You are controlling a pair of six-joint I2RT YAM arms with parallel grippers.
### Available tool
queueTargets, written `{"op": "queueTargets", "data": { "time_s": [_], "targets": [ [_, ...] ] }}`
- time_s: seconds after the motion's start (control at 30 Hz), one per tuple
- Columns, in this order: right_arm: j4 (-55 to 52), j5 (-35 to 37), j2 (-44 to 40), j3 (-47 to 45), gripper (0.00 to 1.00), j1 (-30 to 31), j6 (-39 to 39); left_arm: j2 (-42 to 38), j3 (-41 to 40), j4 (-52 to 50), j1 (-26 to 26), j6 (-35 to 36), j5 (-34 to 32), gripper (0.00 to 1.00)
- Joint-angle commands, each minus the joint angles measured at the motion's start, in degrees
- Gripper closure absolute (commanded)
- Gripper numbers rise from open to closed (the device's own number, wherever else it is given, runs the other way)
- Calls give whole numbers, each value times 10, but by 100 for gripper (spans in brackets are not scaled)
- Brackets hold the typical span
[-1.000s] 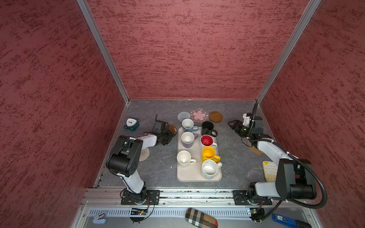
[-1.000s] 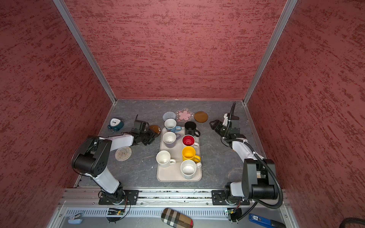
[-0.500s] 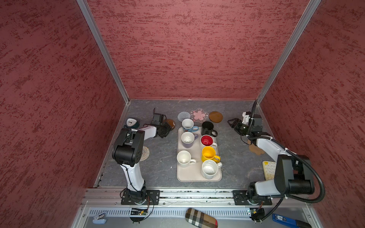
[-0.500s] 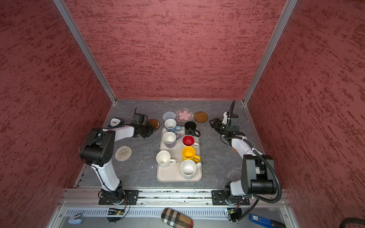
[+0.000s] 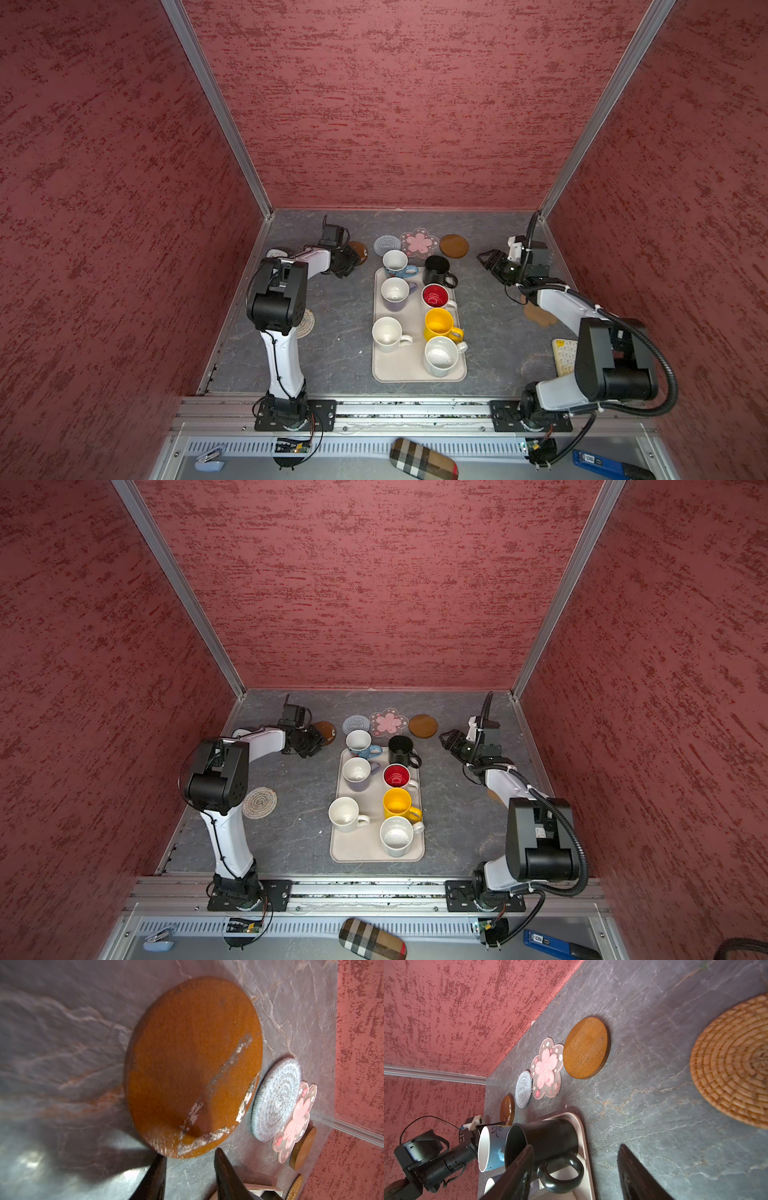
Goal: Place cups on coasters
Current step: Move the coaster to the top-center of the table.
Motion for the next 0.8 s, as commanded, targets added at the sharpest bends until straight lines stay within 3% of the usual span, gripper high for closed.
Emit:
{"op": "queueTargets", "data": {
  "time_s": [0.0, 0.43, 0.63, 0.77],
  "targets": [
    [25, -4, 0, -8, 35, 3, 5, 29, 16, -30, 3, 13, -6, 61],
    [23, 0, 2, -5, 35, 3, 2, 51, 66, -57, -8, 24, -6, 61],
    [27, -4, 3, -7, 35, 3, 4, -3, 74, -91, -20, 79, -27, 29],
    [31, -14, 3, -11, 35, 3, 8, -36, 86, -124, -20, 121, -45, 22]
  ]
}}
